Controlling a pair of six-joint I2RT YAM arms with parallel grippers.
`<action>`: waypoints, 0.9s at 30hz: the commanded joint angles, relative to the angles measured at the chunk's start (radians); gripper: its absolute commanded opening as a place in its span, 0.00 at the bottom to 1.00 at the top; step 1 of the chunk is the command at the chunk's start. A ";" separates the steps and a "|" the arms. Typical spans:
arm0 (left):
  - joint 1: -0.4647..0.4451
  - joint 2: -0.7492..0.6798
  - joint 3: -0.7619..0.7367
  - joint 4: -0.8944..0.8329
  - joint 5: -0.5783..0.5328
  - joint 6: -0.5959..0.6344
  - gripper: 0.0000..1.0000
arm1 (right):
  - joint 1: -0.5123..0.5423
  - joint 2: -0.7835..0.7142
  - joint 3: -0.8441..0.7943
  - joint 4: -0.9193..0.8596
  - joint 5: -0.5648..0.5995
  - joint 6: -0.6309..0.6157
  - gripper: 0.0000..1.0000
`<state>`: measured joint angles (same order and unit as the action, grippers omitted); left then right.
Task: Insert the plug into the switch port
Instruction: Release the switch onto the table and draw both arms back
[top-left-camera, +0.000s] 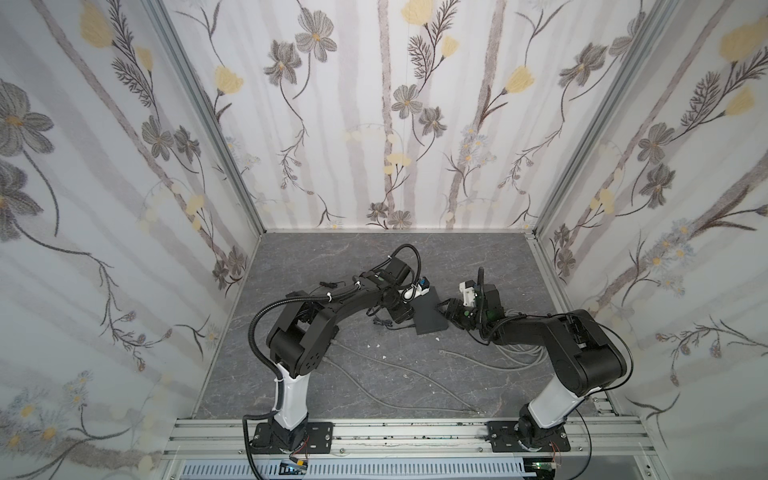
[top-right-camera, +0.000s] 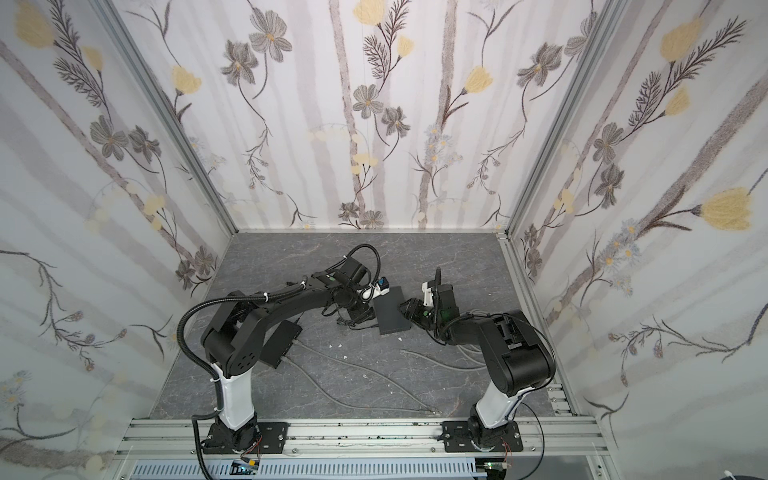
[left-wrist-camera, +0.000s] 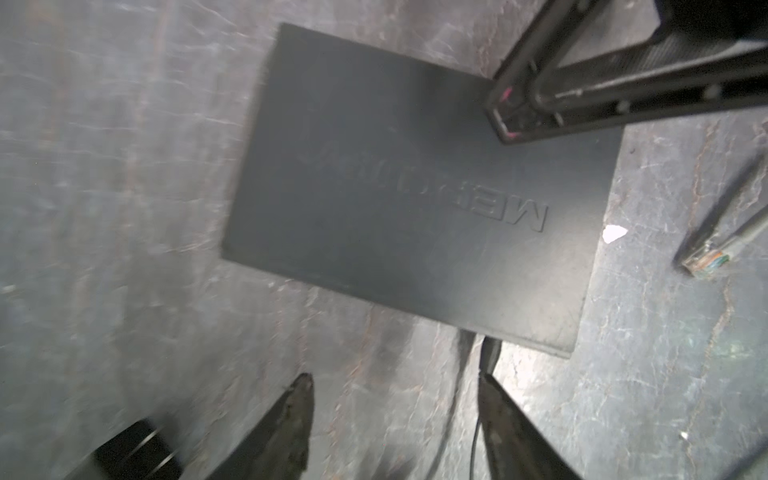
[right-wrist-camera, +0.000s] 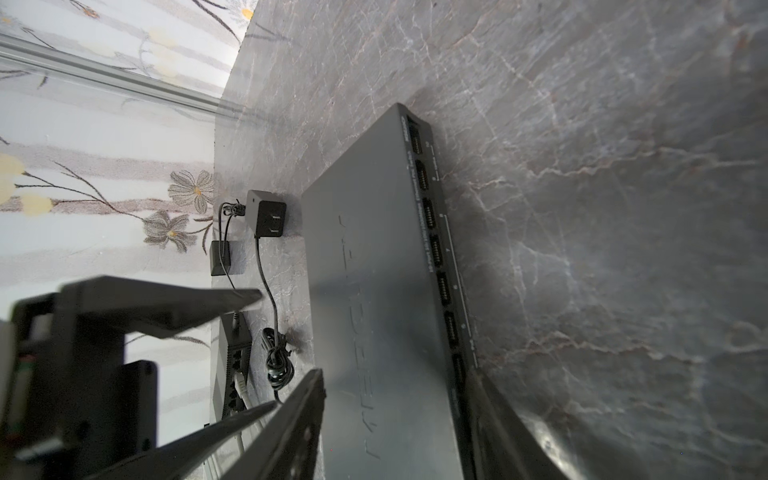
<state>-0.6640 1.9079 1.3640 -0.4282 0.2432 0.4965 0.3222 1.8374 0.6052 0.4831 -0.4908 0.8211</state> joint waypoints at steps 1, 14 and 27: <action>0.010 -0.091 -0.025 0.041 0.013 -0.050 1.00 | 0.000 -0.022 -0.016 -0.004 0.029 0.021 0.57; 0.045 -0.618 -0.491 0.404 -0.190 -0.802 1.00 | 0.173 -0.101 0.015 -0.128 0.229 0.132 0.60; 0.054 -0.841 -0.840 0.597 -0.119 -1.003 1.00 | 0.321 -0.312 0.221 -0.562 0.382 -0.130 0.59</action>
<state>-0.6106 1.0901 0.5922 -0.0093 0.0666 -0.4351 0.6552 1.6115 0.7845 0.1246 -0.1947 0.9157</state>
